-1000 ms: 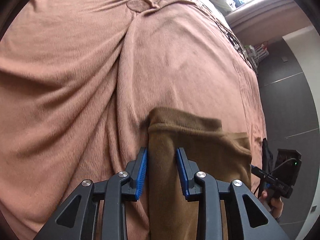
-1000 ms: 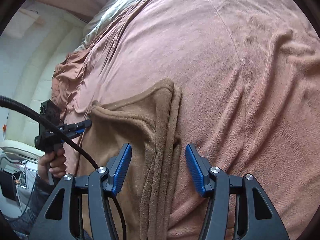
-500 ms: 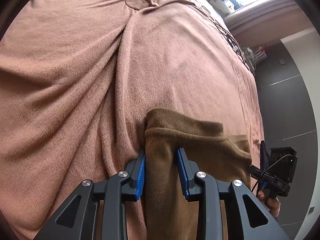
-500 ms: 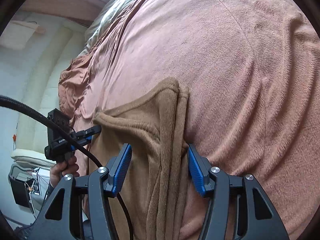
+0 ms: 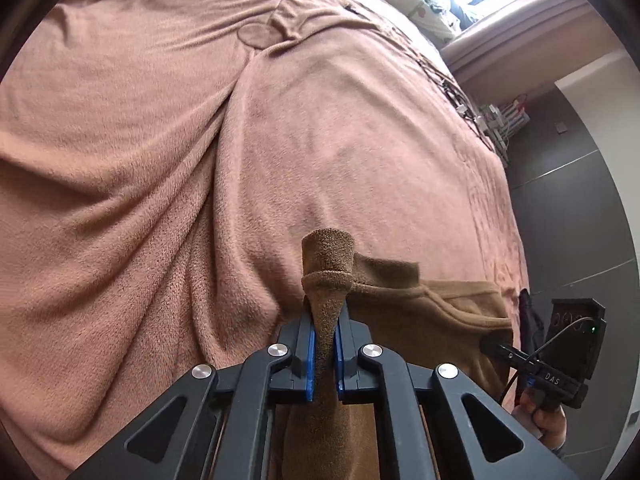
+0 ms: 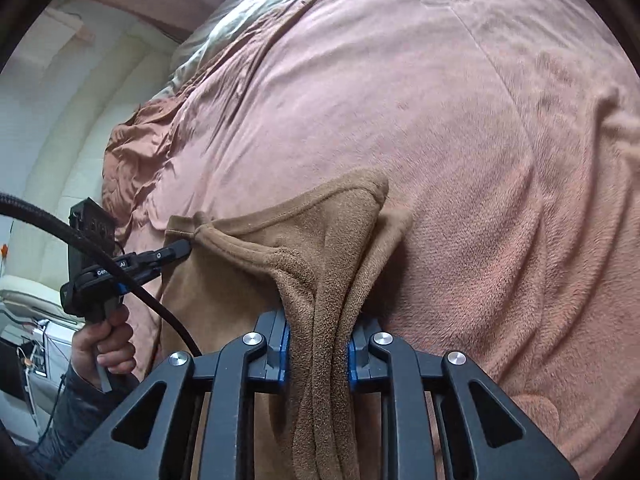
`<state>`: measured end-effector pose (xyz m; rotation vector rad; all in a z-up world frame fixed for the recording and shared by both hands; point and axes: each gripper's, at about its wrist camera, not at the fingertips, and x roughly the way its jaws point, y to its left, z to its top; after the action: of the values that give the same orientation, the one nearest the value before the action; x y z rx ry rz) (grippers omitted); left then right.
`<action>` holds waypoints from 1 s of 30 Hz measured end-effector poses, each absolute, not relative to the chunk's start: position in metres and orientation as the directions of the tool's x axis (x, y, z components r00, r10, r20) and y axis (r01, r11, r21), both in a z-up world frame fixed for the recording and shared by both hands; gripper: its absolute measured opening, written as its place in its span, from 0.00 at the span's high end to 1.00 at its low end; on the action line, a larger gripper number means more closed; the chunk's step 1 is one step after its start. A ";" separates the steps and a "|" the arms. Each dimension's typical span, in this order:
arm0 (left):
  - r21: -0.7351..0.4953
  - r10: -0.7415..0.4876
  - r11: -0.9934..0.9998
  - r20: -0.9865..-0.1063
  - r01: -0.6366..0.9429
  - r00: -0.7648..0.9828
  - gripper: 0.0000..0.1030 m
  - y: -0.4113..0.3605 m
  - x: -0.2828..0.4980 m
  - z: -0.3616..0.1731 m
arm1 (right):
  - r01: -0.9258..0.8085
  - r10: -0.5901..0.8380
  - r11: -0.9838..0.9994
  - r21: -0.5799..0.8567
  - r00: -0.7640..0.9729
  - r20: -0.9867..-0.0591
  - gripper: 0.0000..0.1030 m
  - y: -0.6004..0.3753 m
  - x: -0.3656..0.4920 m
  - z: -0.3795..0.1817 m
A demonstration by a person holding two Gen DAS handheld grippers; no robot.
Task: Fold small clothes
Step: 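Grasp the folded brown shirt end with the left tool while the right tool grasps beside it, then lift the folded shirt with both tools and carry it toward the clothes stack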
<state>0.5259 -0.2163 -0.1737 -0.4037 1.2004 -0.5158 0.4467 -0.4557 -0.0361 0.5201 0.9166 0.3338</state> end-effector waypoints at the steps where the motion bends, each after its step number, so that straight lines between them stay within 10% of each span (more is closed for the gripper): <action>1: -0.556 -0.580 0.814 -0.766 0.168 0.276 0.93 -0.216 0.525 -0.169 | -0.060 0.479 0.832 0.551 0.576 -0.662 0.84 -0.453 0.443 -0.032; 30: -0.573 -0.677 0.735 -0.607 0.362 0.415 0.93 -0.193 0.412 -0.003 | -0.141 0.342 0.918 0.370 0.755 -0.560 0.84 -0.418 0.257 0.081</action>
<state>0.4122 -0.1927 -0.0029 -0.3830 0.9336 -0.6727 0.2569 -0.4177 0.0813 0.3163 0.6670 0.2683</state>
